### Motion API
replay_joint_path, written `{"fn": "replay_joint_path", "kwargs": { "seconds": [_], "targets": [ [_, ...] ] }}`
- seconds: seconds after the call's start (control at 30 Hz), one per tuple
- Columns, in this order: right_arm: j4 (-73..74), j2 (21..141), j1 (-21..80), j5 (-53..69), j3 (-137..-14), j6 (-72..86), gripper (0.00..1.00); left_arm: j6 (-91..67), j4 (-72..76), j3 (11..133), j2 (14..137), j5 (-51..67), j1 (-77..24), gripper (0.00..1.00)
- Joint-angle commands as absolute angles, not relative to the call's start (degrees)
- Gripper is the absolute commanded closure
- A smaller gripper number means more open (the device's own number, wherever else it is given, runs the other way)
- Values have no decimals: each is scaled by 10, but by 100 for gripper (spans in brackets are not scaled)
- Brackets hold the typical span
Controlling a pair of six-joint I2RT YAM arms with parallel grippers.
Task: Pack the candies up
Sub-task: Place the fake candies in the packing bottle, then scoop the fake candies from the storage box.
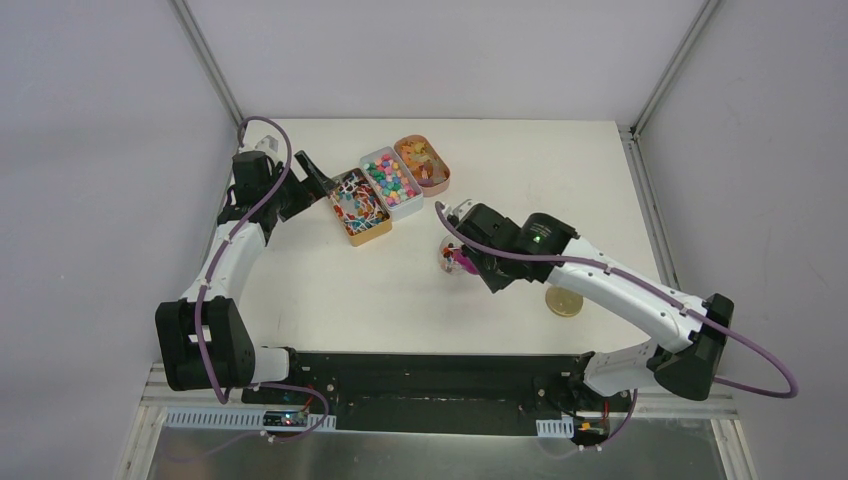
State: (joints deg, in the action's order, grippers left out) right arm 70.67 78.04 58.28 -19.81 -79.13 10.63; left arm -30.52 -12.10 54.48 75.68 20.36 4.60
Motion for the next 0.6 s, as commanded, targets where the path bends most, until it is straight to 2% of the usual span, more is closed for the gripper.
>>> {"fn": "replay_joint_path", "kwargs": {
  "seconds": [0.0,0.3,0.57],
  "targets": [
    [651,749,585,-183,-816,72,100,-307,-109,550,741,200,53,4],
    [494,738,585,-175,-794,-8,100,-327,-77,542,721,252,50,20],
    [278,748,586,-169,-736,-93,100,-385,21,505,698,353,36,24]
  ]
}}
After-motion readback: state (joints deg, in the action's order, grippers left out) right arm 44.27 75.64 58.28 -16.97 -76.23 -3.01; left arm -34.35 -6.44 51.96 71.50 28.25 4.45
